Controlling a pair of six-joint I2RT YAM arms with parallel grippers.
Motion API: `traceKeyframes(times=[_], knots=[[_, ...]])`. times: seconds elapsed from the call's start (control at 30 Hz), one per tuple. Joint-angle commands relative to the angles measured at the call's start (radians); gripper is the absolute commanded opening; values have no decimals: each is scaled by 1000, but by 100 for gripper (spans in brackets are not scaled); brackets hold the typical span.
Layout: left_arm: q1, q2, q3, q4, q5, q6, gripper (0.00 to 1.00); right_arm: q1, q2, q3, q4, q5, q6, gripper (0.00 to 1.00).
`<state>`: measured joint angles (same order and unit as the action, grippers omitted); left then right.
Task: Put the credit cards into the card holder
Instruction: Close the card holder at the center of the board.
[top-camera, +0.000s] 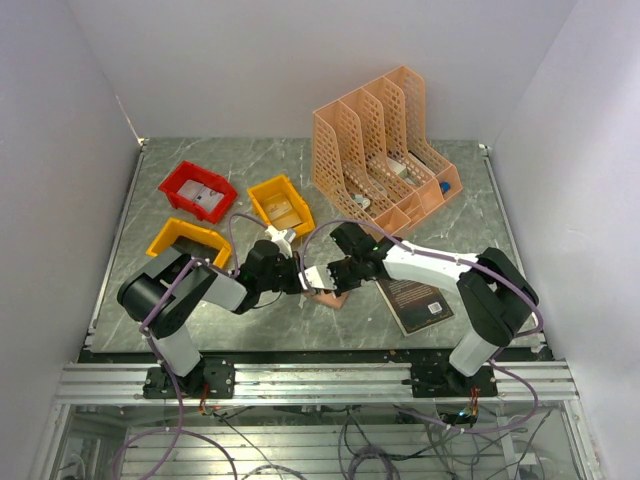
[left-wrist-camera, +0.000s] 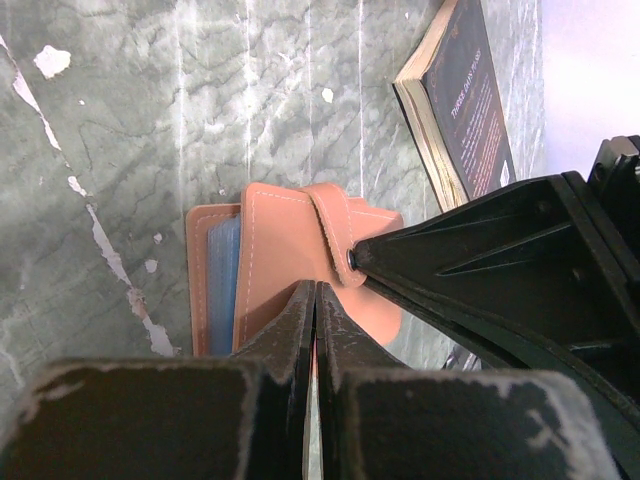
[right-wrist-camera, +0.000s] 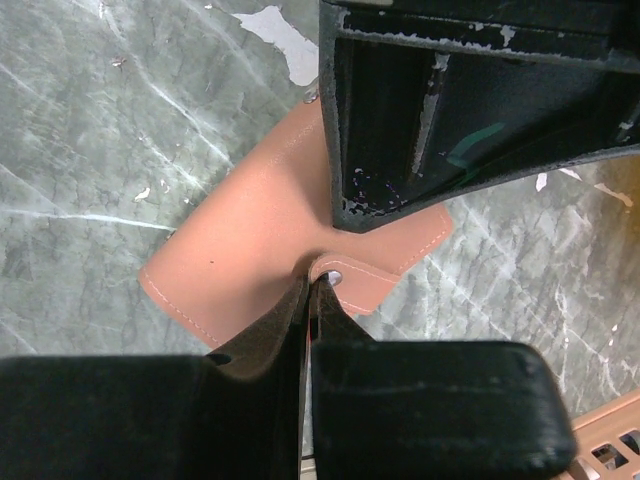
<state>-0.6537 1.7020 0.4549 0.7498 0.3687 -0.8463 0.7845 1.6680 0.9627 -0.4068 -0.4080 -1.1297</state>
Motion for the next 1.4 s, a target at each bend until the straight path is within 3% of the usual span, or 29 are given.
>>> traceKeyframes(times=[0.0, 0.47, 0.87, 1.2, 1.37], knots=[[-3, 32, -37, -71, -30, 28, 7, 48, 82, -17, -90, 11, 7, 0], [-4, -53, -26, 92, 18, -112, 7, 67, 116, -7, -112, 31, -10, 0], [-18, 145, 16, 322, 72, -213, 7, 69, 122, -10, -134, 46, -24, 0], [-21, 114, -31, 165, 12, -134, 7, 65, 133, 10, -127, 34, 11, 0], [-13, 56, 3, 103, 3, -97, 7, 6, 90, 79, -150, -49, 57, 21]])
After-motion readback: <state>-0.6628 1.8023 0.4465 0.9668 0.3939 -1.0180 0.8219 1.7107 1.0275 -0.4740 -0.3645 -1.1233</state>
